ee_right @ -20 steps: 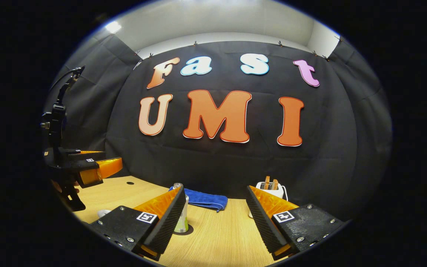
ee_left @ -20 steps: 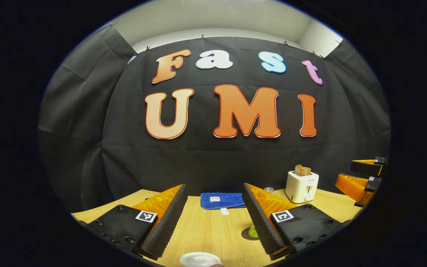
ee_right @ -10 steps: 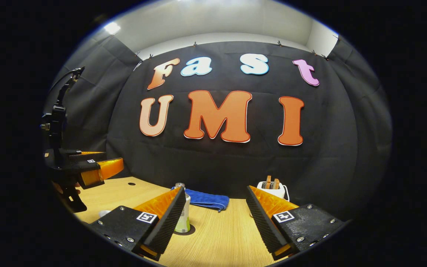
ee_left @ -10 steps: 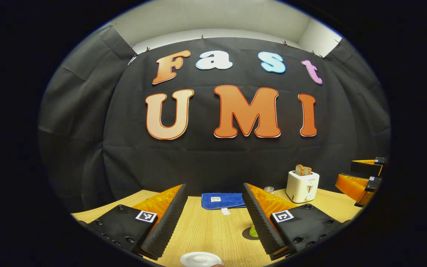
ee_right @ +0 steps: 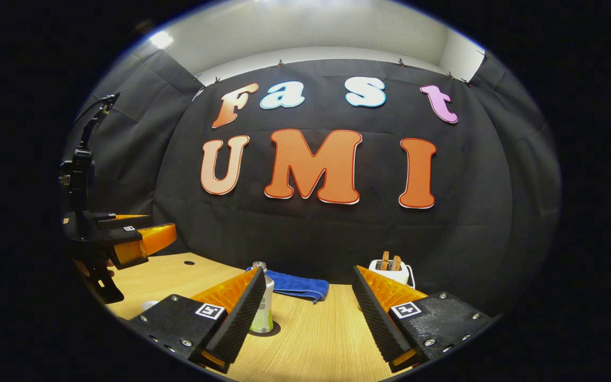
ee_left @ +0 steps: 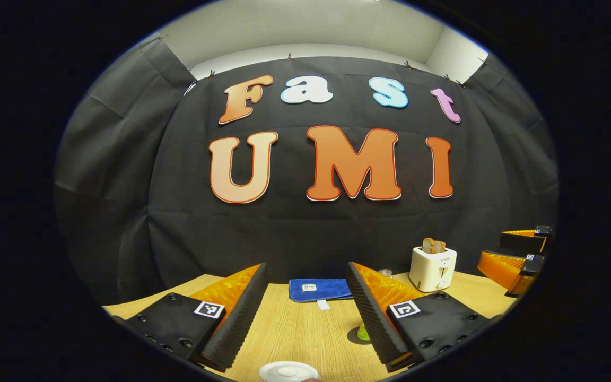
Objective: Open the teacup lid with one hand, grasp the water bottle and pour water into the teacup with the other hand; after pouring, place the water bottle on the coaster and then close the teacup lid.
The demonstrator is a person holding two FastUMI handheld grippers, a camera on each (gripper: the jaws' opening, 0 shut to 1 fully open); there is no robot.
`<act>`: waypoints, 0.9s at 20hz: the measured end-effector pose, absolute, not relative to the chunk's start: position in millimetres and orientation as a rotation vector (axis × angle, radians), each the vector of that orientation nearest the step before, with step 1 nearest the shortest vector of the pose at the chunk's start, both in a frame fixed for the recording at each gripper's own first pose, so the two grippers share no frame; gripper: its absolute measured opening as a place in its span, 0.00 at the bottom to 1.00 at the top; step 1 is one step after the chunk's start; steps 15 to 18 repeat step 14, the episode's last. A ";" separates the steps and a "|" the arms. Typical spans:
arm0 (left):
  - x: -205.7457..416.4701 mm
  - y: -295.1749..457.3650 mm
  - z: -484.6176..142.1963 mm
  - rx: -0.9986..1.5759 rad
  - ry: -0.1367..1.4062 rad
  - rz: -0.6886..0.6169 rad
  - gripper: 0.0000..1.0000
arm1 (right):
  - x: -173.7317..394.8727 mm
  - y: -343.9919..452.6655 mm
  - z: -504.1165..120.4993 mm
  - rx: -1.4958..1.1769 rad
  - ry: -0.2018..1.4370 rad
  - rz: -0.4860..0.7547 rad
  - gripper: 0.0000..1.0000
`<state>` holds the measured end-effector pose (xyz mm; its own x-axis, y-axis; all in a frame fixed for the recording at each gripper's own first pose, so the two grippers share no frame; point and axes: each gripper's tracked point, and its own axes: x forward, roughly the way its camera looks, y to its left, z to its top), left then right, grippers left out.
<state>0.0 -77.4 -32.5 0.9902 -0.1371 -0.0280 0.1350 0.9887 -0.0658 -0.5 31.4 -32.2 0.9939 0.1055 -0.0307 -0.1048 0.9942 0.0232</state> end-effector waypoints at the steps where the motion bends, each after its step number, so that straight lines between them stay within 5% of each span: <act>1: 0.6 -77.3 -32.8 -0.064 0.033 -0.137 0.97 | -0.7 31.6 -30.8 0.024 0.030 0.108 0.98; 18: 1.6 -79.7 -37.4 -0.060 0.045 -0.141 0.96 | -0.1 32.2 -33.4 0.022 0.029 0.112 0.98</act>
